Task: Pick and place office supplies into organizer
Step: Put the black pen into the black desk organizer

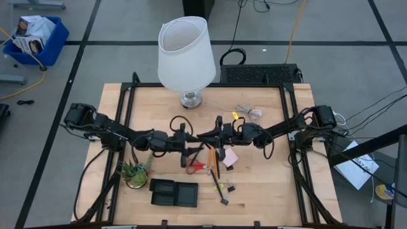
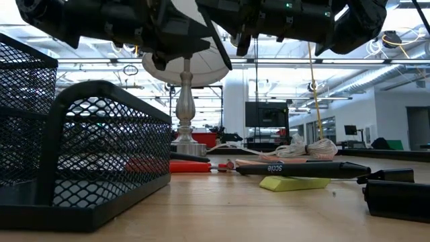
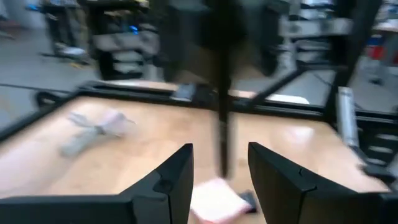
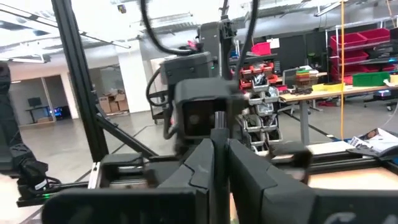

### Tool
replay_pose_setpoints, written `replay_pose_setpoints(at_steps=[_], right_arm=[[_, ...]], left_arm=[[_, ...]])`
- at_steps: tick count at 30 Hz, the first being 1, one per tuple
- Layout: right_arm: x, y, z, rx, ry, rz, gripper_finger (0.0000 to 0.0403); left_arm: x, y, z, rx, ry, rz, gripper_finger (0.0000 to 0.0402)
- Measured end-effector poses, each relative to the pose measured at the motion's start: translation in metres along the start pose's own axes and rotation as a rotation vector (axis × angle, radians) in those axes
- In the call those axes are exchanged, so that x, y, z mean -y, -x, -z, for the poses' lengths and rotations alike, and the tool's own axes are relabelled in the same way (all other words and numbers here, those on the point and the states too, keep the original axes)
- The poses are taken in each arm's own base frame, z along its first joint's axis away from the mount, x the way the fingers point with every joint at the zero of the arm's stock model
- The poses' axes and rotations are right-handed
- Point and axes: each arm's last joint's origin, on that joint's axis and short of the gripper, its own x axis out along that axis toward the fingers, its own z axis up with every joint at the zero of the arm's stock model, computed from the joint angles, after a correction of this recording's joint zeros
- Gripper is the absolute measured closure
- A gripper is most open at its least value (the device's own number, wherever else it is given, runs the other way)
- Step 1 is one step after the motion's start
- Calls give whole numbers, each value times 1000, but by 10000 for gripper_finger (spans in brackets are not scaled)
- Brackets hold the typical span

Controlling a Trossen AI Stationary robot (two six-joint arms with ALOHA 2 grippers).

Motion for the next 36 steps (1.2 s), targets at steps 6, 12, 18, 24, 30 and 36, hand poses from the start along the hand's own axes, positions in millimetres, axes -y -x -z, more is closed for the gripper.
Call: replay_pose_setpoints(at_steps=[6, 12, 18, 24, 30, 36], right_arm=[[-1, 0, 1, -4, 11, 4, 377], [0, 0, 1, -4, 14, 9, 374], [0, 0, 1, -4, 18, 10, 377], [1, 0, 2, -14, 15, 23, 374], [1, 0, 4, -39, 18, 22, 372], [0, 0, 5, -55, 13, 8, 332]], left_arm=[[-8, -2, -10, 89, 14, 30, 245], [-17, -4, -9, 74, 30, 35, 245], [-18, -4, -9, 76, 35, 45, 262], [-18, -4, -9, 75, 35, 50, 356], [-18, -4, -8, 63, 28, 51, 368], [-13, -4, -4, 31, 39, 83, 365]])
